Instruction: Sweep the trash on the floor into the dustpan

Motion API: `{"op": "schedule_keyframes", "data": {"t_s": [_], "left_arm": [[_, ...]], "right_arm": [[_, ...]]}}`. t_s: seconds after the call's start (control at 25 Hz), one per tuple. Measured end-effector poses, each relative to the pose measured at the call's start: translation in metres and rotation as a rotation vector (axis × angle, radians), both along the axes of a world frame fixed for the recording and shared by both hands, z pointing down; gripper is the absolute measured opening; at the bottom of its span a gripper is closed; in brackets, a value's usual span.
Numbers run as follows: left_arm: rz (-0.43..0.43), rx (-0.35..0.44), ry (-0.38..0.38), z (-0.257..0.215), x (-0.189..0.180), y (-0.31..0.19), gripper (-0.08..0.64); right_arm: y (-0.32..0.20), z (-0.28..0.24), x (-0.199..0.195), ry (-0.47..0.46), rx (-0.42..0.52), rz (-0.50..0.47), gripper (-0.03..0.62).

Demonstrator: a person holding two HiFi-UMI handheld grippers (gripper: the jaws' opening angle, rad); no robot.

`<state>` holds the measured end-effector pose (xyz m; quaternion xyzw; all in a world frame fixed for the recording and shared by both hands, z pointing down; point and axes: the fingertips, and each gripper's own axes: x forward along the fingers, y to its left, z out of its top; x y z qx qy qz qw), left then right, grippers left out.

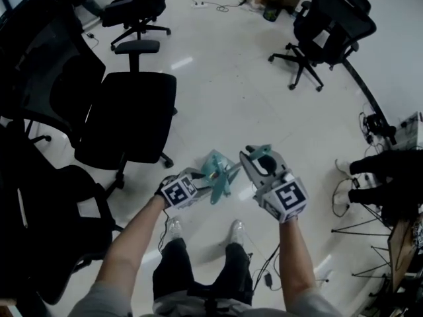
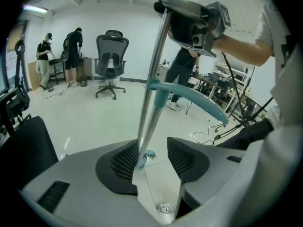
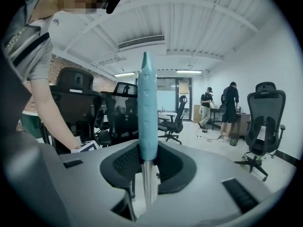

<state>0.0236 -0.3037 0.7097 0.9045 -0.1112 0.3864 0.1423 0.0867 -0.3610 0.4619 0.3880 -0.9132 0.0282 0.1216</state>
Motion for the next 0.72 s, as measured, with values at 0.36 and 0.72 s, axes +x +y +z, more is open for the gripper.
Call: {"op": "schedule_keyframes", "data": {"t_s": [0.36,0.72], "left_arm": [[0.133,0.048,0.122,-0.009,0.038,-0.007,0.242],[0.271,0.103,0.140,-0.016,0.065,-0.019,0.262]], "right_arm": [[0.004,0.008,-0.018,-0.028,-0.009,0.015,0.077],[0.009,0.014,-0.041,-0.049,-0.030,-0.048,0.077]]}}
